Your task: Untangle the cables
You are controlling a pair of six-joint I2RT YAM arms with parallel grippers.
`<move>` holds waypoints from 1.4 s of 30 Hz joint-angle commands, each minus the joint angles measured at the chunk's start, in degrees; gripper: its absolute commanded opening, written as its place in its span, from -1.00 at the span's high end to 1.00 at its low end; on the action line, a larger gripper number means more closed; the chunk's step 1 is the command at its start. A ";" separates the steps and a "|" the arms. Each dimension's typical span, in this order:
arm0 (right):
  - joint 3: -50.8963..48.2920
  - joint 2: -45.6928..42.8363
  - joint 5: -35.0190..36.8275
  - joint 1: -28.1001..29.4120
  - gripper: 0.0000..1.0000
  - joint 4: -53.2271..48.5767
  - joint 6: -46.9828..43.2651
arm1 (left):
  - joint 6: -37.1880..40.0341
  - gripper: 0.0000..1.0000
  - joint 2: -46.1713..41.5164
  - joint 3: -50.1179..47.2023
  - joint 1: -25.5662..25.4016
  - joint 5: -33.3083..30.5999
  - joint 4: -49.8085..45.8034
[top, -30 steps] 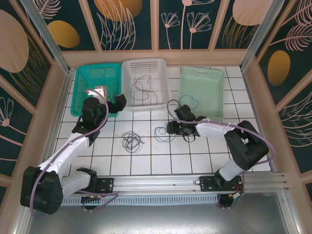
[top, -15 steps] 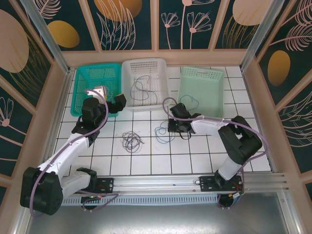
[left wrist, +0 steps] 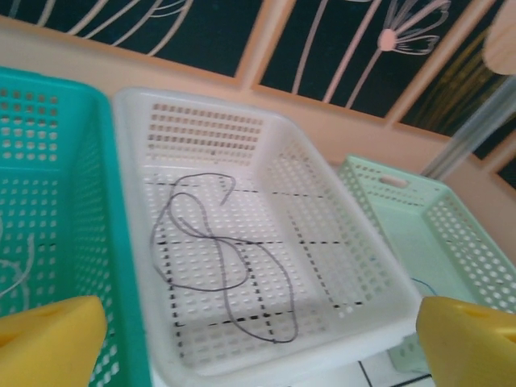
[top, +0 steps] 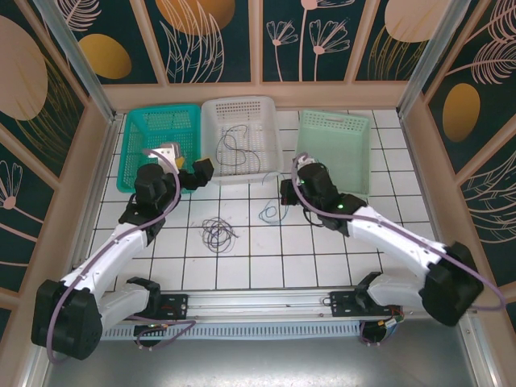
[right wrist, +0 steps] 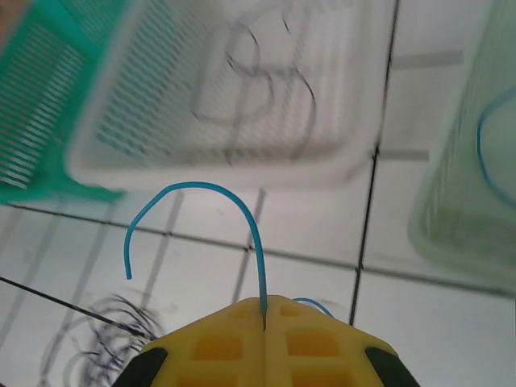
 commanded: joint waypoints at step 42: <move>2.61 -17.99 5.10 0.13 1.00 7.43 -4.75 | 4.54 -0.18 22.66 10.99 -26.11 11.91 10.18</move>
